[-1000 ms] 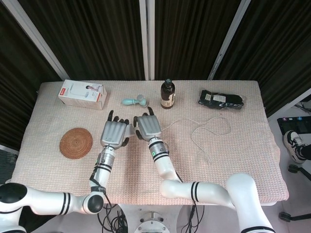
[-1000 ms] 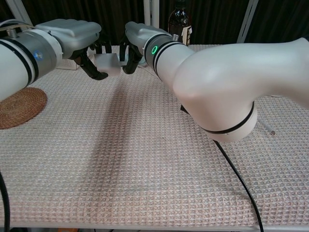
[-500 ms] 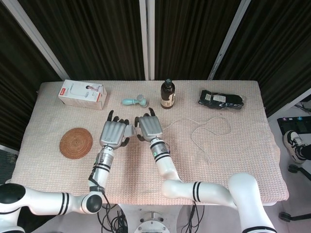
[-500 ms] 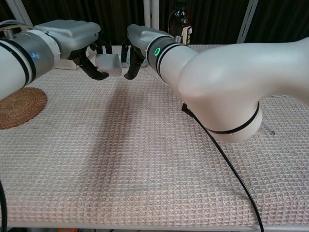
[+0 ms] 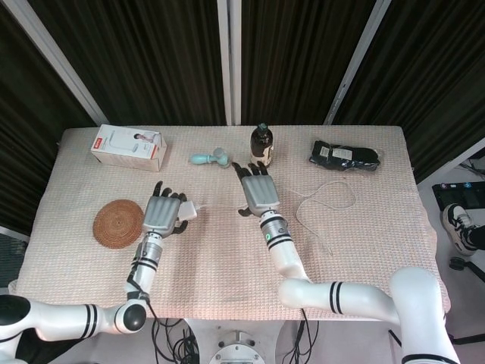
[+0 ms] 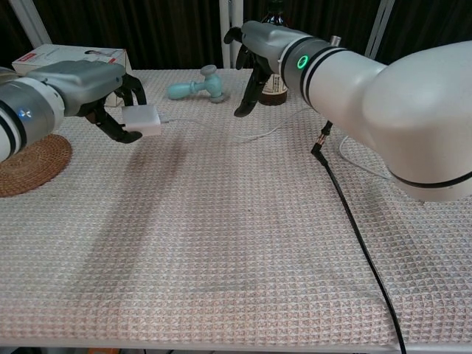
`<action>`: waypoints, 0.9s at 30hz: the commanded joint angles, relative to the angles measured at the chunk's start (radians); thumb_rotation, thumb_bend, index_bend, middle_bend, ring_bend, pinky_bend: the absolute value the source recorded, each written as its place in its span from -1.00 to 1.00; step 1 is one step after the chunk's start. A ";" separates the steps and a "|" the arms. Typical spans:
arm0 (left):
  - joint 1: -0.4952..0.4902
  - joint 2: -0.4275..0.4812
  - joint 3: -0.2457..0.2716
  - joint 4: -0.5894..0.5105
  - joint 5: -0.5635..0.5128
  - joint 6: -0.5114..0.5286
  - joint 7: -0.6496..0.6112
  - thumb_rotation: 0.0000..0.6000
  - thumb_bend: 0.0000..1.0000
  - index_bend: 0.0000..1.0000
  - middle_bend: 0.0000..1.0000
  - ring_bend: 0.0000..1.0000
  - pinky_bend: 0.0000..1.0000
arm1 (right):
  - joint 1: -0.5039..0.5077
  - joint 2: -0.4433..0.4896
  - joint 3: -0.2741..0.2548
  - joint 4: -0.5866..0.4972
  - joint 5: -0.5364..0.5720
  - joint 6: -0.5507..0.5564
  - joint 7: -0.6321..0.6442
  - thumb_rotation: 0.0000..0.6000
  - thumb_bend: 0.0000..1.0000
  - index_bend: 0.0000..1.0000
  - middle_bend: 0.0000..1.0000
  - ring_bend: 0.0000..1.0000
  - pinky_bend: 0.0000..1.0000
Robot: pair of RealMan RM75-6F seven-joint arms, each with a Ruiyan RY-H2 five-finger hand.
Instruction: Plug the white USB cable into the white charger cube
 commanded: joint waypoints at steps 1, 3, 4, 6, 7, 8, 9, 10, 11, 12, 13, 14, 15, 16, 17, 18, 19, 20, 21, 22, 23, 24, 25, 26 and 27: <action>0.029 -0.008 0.025 0.054 -0.011 -0.053 -0.050 0.95 -0.49 -0.50 -0.48 -0.82 -1.00 | -0.059 0.088 -0.036 -0.085 -0.041 0.026 0.014 1.00 -1.00 -0.87 -0.59 -0.85 -1.00; 0.041 -0.001 0.031 0.061 0.002 -0.065 -0.074 0.99 -0.49 -0.56 -0.53 -0.86 -1.00 | -0.087 0.135 -0.053 -0.130 -0.064 0.034 0.025 1.00 -1.00 -0.87 -0.60 -0.85 -1.00; 0.048 0.005 0.032 0.057 0.013 -0.062 -0.086 0.99 -0.50 -0.58 -0.55 -0.88 -1.00 | -0.099 0.156 -0.061 -0.149 -0.075 0.038 0.030 1.00 -1.00 -0.87 -0.60 -0.85 -1.00; 0.069 0.031 0.040 0.036 0.054 -0.038 -0.111 1.00 -0.50 -0.59 -0.57 -0.90 -1.00 | -0.133 0.208 -0.085 -0.197 -0.103 0.049 0.044 1.00 -1.00 -0.87 -0.60 -0.85 -1.00; 0.082 0.048 0.044 0.020 0.075 -0.024 -0.126 1.00 -0.50 -0.59 -0.57 -0.90 -1.00 | -0.150 0.234 -0.097 -0.219 -0.117 0.054 0.051 1.00 -1.00 -0.87 -0.60 -0.85 -1.00; 0.101 0.076 0.049 -0.006 0.107 -0.002 -0.148 1.00 -0.50 -0.59 -0.57 -0.90 -1.00 | -0.175 0.271 -0.113 -0.250 -0.137 0.062 0.064 1.00 -1.00 -0.87 -0.60 -0.85 -1.00; 0.118 0.100 0.054 -0.024 0.138 0.021 -0.168 1.00 -0.50 -0.59 -0.57 -0.90 -1.00 | -0.195 0.301 -0.126 -0.272 -0.154 0.070 0.075 1.00 -1.00 -0.88 -0.60 -0.85 -1.00; 0.145 0.133 0.063 -0.044 0.182 0.061 -0.192 1.00 -0.50 -0.59 -0.57 -0.90 -1.00 | -0.225 0.343 -0.147 -0.302 -0.186 0.075 0.099 1.00 -0.99 -0.88 -0.59 -0.85 -1.00; 0.166 0.160 0.073 -0.057 0.217 0.091 -0.211 1.00 -0.50 -0.59 -0.57 -0.90 -1.00 | -0.251 0.377 -0.163 -0.323 -0.211 0.082 0.122 1.00 -0.95 -0.86 -0.58 -0.85 -1.00; 0.190 0.188 0.082 -0.068 0.248 0.122 -0.230 1.00 -0.51 -0.59 -0.57 -0.90 -1.00 | -0.279 0.410 -0.179 -0.342 -0.237 0.093 0.146 1.00 -0.91 -0.84 -0.58 -0.85 -1.00; 0.215 0.216 0.092 -0.078 0.275 0.155 -0.247 1.00 -0.51 -0.59 -0.57 -0.90 -1.00 | -0.307 0.444 -0.196 -0.360 -0.271 0.105 0.174 1.00 -0.84 -0.78 -0.56 -0.85 -1.00; 0.248 0.252 0.109 -0.085 0.316 0.193 -0.273 1.00 -0.52 -0.58 -0.57 -0.90 -1.00 | -0.348 0.488 -0.219 -0.380 -0.321 0.124 0.220 1.00 -0.76 -0.71 -0.55 -0.84 -1.00; 0.272 0.282 0.128 -0.085 0.351 0.214 -0.296 1.00 -0.52 -0.58 -0.57 -0.90 -1.00 | -0.380 0.519 -0.236 -0.392 -0.357 0.141 0.256 1.00 -0.72 -0.65 -0.54 -0.84 -1.00; 0.299 0.310 0.144 -0.083 0.378 0.237 -0.321 1.00 -0.52 -0.57 -0.57 -0.90 -1.00 | -0.410 0.549 -0.253 -0.402 -0.394 0.158 0.292 1.00 -0.69 -0.61 -0.54 -0.84 -1.00; 0.334 0.342 0.163 -0.078 0.411 0.267 -0.355 1.00 -0.52 -0.56 -0.57 -0.90 -1.00 | -0.451 0.586 -0.277 -0.409 -0.440 0.181 0.341 1.00 -0.68 -0.59 -0.54 -0.84 -1.00; 0.359 0.366 0.181 -0.073 0.439 0.283 -0.384 1.00 -0.52 -0.55 -0.57 -0.90 -1.00 | -0.481 0.610 -0.292 -0.412 -0.468 0.201 0.374 1.00 -0.68 -0.59 -0.54 -0.84 -1.00; 0.394 0.395 0.198 -0.066 0.460 0.309 -0.421 1.00 -0.52 -0.54 -0.57 -0.90 -1.00 | -0.517 0.638 -0.312 -0.412 -0.508 0.223 0.420 1.00 -0.67 -0.59 -0.55 -0.84 -1.00; 0.421 0.413 0.207 -0.064 0.472 0.330 -0.443 1.00 -0.52 -0.54 -0.56 -0.90 -1.00 | -0.544 0.657 -0.327 -0.410 -0.538 0.239 0.461 1.00 -0.67 -0.59 -0.56 -0.84 -1.00; 0.445 0.430 0.217 -0.062 0.486 0.348 -0.466 1.00 -0.52 -0.53 -0.56 -0.90 -1.00 | -0.569 0.674 -0.339 -0.409 -0.562 0.256 0.497 1.00 -0.67 -0.59 -0.56 -0.84 -1.00; 0.470 0.445 0.224 -0.063 0.494 0.367 -0.488 1.00 -0.52 -0.53 -0.56 -0.90 -1.00 | -0.594 0.690 -0.351 -0.407 -0.582 0.272 0.527 1.00 -0.67 -0.59 -0.57 -0.84 -1.00; 0.503 0.461 0.233 -0.066 0.501 0.392 -0.510 1.00 -0.52 -0.53 -0.56 -0.90 -1.00 | -0.624 0.708 -0.366 -0.403 -0.614 0.294 0.567 1.00 -0.67 -0.59 -0.57 -0.85 -1.00; 0.525 0.473 0.242 -0.069 0.512 0.407 -0.523 1.00 -0.52 -0.53 -0.56 -0.90 -1.00 | -0.646 0.719 -0.376 -0.400 -0.634 0.312 0.595 1.00 -0.68 -0.59 -0.57 -0.85 -1.00; 0.546 0.484 0.254 -0.070 0.527 0.420 -0.537 1.00 -0.52 -0.52 -0.56 -0.90 -1.00 | -0.668 0.729 -0.387 -0.398 -0.650 0.327 0.618 1.00 -0.68 -0.59 -0.58 -0.85 -1.00; 0.575 0.495 0.266 -0.072 0.542 0.441 -0.552 1.00 -0.52 -0.52 -0.56 -0.90 -1.00 | -0.694 0.743 -0.401 -0.396 -0.674 0.346 0.647 1.00 -0.68 -0.59 -0.58 -0.85 -1.00; 0.595 0.501 0.273 -0.073 0.554 0.458 -0.559 1.00 -0.52 -0.52 -0.56 -0.90 -1.00 | -0.715 0.751 -0.409 -0.395 -0.688 0.362 0.666 1.00 -0.68 -0.59 -0.58 -0.85 -1.00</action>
